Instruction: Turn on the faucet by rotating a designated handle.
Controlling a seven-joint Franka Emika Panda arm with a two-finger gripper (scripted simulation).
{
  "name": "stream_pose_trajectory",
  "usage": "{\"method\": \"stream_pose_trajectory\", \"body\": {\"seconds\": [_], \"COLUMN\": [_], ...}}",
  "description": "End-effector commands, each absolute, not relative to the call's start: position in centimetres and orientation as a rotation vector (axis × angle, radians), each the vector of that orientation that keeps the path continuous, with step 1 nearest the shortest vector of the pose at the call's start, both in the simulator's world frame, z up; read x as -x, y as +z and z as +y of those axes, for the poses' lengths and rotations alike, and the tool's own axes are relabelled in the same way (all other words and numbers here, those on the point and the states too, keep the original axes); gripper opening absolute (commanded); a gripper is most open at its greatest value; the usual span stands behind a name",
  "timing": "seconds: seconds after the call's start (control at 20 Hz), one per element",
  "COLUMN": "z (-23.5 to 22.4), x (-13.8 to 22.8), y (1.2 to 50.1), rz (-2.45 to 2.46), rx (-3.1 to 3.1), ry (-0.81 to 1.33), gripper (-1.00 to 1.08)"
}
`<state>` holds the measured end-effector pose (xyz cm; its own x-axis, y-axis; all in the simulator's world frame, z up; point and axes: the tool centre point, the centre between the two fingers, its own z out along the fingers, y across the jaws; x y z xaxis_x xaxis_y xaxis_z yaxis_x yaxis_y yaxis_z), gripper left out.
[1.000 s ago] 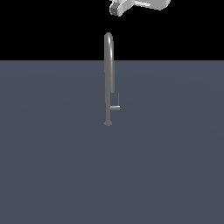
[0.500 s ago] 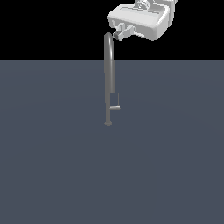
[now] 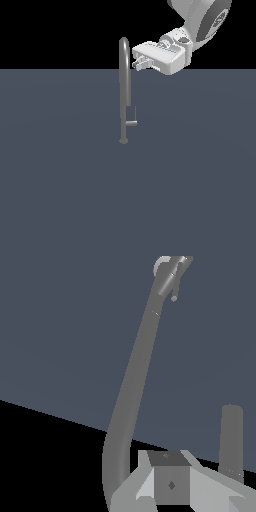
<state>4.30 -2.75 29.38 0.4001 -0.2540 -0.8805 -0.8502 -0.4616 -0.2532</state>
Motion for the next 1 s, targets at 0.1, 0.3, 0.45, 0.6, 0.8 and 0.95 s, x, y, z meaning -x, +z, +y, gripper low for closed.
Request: {"method": "stream_pose_trajectory", "body": {"seconds": [0.1,0.3,0.45,0.6,0.8,0.95], "z": [-3.0,-3.2,-3.2,-3.1,-2.9,-2.7], "x": [-6.1,-7.4,-8.2,-8.7,-9.2,-9.4], "y": [26.2,23.0,20.8,18.9,16.7,15.6], "rz": [1.003,1.054,1.087,1.114,1.141,1.155], "rx": [1.78,1.636,1.538,1.452,1.358,1.309], "ry": [1.111,1.166,1.201,1.229,1.256,1.27], "gripper": [-1.0,-1.0,-1.0,-1.0,-1.0,-1.0]}}
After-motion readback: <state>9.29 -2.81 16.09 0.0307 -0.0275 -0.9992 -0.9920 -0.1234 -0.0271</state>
